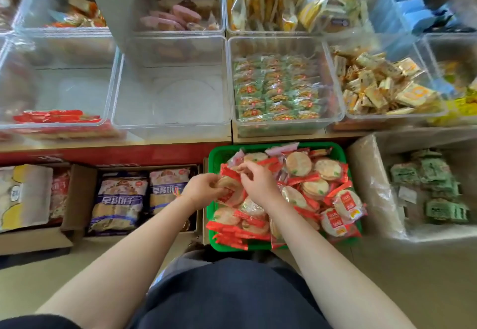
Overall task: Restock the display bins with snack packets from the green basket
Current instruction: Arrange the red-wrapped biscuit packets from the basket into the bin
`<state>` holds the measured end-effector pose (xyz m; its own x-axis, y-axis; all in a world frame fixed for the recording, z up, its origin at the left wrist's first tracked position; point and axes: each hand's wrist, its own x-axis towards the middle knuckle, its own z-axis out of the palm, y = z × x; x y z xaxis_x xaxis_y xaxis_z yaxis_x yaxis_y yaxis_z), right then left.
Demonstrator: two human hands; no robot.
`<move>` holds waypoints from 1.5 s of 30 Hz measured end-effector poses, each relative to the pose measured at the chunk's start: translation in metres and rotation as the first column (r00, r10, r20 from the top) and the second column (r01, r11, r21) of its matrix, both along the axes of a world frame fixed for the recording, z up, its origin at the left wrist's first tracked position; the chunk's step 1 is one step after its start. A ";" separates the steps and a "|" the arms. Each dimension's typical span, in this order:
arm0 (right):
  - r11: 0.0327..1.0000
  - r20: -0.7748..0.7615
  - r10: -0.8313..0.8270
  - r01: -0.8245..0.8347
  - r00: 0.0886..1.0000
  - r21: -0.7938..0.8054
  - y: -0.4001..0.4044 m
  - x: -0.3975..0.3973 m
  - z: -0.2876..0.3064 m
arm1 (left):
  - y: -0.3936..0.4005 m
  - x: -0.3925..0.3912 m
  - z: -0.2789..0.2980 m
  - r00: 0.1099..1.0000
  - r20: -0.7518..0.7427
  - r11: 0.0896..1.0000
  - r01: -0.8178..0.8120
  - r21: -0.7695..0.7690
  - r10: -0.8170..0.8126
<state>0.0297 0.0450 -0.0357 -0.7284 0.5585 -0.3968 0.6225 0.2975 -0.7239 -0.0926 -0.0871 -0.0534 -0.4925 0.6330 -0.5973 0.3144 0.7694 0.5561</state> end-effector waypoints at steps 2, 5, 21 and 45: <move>1.000 0.081 0.007 -0.008 0.997 0.007 0.003 0.000 -0.003 | -0.008 -0.006 -0.005 0.993 0.045 0.993 -0.108 -0.054 0.111; 0.983 0.291 0.183 -0.175 0.939 -0.052 -0.004 -0.003 -0.022 | -0.025 -0.008 -0.007 0.925 0.205 0.947 -0.309 -0.089 0.321; 0.920 0.055 -0.317 0.321 0.947 -0.222 -0.009 -0.018 -0.018 | -0.058 -0.027 -0.001 0.534 0.638 0.738 -0.669 -0.083 0.555; 0.615 -0.080 -0.415 0.215 0.906 -0.758 -0.197 -0.183 0.031 | -0.214 -0.184 0.058 0.884 0.268 0.831 -0.457 0.318 0.383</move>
